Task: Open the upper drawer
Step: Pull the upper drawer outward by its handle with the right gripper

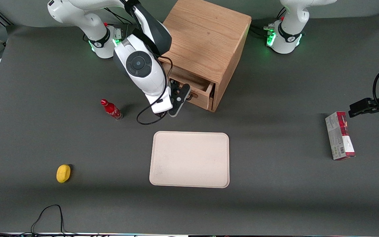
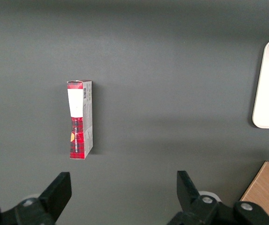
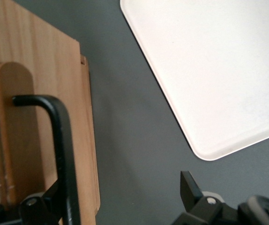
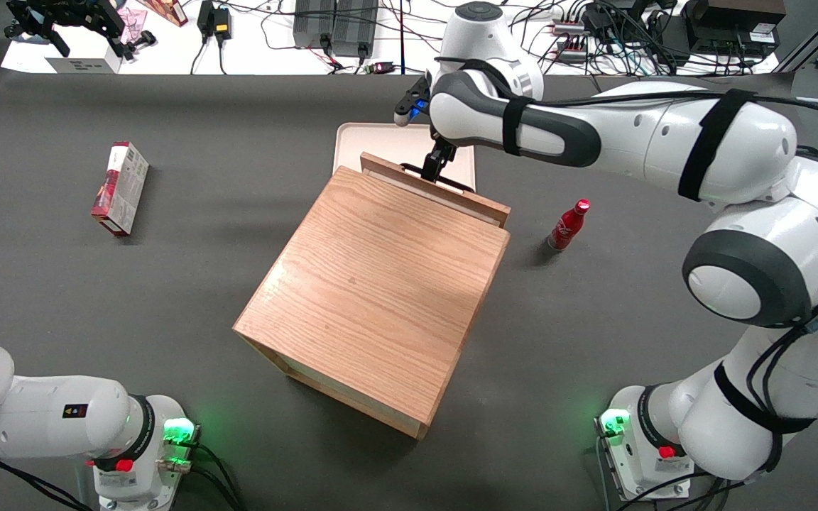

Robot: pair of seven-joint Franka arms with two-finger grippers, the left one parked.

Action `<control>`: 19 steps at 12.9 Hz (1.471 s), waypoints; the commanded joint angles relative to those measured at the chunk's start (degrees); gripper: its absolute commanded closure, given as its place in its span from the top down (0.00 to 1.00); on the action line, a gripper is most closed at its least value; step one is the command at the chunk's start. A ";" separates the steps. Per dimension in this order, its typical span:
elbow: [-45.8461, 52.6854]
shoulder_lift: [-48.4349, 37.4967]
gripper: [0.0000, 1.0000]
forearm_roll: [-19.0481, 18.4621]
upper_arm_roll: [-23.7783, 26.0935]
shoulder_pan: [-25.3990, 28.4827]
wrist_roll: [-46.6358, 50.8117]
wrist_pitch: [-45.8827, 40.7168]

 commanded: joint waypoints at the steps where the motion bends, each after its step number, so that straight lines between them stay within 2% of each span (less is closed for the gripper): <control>1: 4.93 3.12 1.00 -0.74 0.15 -1.95 -1.10 -0.82; 8: 10.47 6.81 1.00 -0.83 0.15 -6.08 -5.66 -2.67; 12: 18.20 10.50 1.00 -0.91 0.15 -8.81 -7.08 -10.30; 19: 21.11 13.05 1.00 -1.88 0.15 -10.30 -6.90 -10.49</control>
